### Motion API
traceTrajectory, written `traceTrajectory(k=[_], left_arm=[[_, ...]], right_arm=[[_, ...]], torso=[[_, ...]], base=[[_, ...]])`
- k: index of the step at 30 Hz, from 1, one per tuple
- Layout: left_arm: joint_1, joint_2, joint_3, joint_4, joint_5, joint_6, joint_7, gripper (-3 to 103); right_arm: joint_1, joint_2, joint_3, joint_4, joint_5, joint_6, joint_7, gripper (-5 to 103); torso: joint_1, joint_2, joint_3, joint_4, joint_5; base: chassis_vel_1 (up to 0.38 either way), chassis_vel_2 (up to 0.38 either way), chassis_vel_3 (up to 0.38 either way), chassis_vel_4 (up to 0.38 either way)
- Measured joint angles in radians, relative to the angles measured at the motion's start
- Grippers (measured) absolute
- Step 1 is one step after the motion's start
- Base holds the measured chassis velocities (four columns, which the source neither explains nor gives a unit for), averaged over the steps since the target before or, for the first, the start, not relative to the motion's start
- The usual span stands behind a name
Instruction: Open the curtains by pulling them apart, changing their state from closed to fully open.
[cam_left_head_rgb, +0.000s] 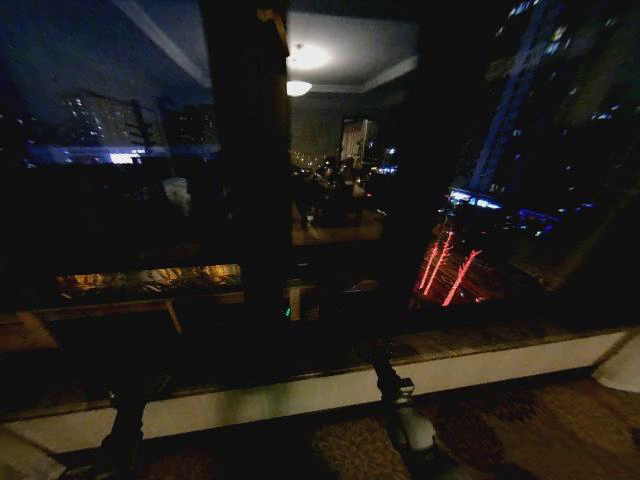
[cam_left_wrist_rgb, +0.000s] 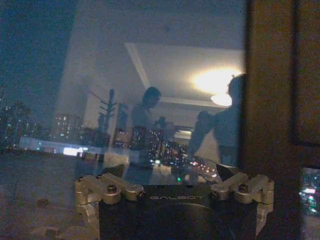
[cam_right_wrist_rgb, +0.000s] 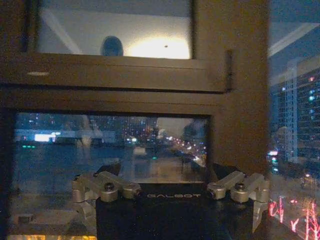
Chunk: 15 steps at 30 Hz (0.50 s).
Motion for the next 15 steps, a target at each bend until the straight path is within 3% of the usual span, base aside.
traceTrajectory(k=[15], left_arm=[[0.000,0.000,0.000,0.000,0.000,0.000,0.000,100]], right_arm=[[0.000,0.000,0.000,0.000,0.000,0.000,0.000,100]], torso=[[0.000,0.000,0.000,0.0001,0.0000]], base=[[-0.353,-0.344,0.341,0.352]])
